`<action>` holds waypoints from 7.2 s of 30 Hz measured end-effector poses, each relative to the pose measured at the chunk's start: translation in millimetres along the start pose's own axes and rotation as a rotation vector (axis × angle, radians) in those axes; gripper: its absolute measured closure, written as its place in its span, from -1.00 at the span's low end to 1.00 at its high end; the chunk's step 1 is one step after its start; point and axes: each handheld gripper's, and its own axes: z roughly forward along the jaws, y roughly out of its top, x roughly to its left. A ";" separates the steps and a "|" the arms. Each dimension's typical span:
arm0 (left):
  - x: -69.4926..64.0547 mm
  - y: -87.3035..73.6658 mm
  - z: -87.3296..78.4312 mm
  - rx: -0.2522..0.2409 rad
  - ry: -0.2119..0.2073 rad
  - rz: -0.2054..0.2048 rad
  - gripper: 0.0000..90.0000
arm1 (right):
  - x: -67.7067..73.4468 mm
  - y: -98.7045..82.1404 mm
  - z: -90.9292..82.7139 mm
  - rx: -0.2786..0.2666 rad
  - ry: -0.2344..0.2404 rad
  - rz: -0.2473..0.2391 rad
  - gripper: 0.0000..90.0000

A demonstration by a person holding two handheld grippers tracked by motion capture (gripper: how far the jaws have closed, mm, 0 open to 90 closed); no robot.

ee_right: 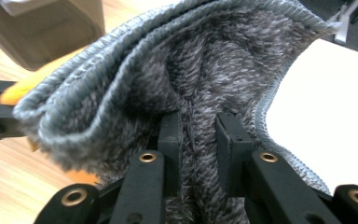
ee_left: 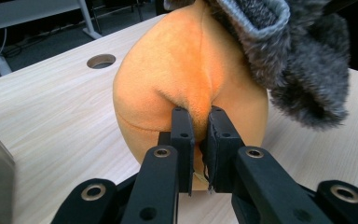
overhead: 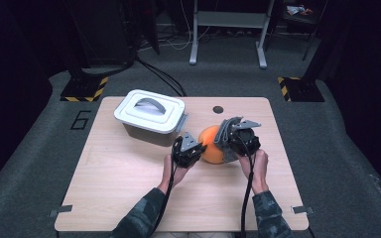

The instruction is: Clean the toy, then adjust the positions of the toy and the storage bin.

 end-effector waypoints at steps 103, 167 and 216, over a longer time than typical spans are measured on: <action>2.8 -2.1 1.4 0.007 0.018 -0.032 0.82 | 37.9 -130.1 -65.6 0.172 0.175 0.055 0.56; 5.1 13.8 -44.8 -0.013 0.027 -0.012 0.85 | -81.9 -163.4 -2.5 0.063 -0.036 0.151 -0.87; 30.3 -57.2 -216.6 -0.036 0.225 -0.078 0.85 | -81.0 -163.5 -2.6 0.059 -0.041 0.154 -0.86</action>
